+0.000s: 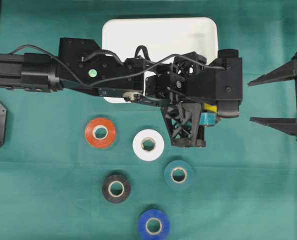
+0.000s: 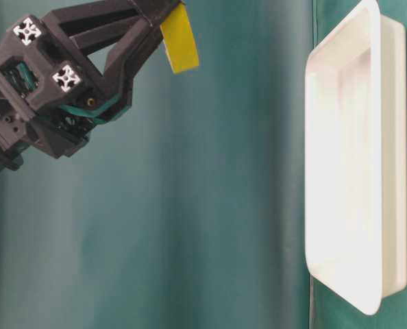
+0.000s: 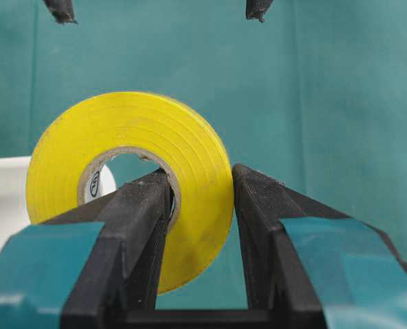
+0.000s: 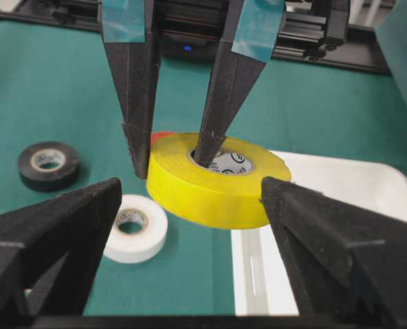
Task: Pick up the tape from a random location and place it into the white case.
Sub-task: 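Lift the yellow tape roll upward with the left gripper, then carry the yellow roll left over the white tray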
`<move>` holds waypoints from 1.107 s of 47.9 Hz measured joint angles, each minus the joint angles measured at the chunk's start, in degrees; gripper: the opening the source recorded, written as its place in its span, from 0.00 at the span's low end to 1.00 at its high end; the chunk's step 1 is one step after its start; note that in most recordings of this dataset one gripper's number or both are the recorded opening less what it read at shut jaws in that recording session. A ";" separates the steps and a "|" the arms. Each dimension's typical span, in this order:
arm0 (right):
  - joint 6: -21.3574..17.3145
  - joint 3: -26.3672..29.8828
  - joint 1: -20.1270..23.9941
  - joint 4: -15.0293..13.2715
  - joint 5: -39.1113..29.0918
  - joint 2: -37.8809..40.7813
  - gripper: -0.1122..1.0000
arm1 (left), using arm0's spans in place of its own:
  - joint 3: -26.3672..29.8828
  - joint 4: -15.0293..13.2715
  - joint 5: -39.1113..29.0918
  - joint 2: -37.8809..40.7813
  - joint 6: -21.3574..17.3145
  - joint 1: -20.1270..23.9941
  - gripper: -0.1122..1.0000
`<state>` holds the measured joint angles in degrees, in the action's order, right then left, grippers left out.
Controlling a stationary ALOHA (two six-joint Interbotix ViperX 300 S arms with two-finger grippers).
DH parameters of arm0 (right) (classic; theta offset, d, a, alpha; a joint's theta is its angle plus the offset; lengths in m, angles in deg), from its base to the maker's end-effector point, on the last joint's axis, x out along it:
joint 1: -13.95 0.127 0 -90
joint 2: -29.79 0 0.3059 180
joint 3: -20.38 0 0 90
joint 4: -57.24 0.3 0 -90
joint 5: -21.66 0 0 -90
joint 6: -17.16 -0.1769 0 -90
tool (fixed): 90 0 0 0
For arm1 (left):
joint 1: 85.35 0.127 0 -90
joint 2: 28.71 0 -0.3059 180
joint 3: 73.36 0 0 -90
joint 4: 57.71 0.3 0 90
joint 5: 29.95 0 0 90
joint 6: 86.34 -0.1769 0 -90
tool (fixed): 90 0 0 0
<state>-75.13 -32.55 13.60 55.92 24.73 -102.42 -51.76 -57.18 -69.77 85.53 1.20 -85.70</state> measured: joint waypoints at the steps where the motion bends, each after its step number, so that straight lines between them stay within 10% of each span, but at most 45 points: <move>1: 0.00 0.00 0.00 0.00 0.00 0.00 0.92 | -0.09 0.00 0.00 0.00 -0.09 0.00 0.32; 53: 0.00 0.00 0.00 0.00 -0.09 0.00 0.92 | -4.75 0.00 -0.35 -3.87 0.00 -0.26 0.32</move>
<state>-75.13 -32.55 13.60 55.92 24.65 -102.42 -56.50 -57.18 -70.12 81.66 1.20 -85.96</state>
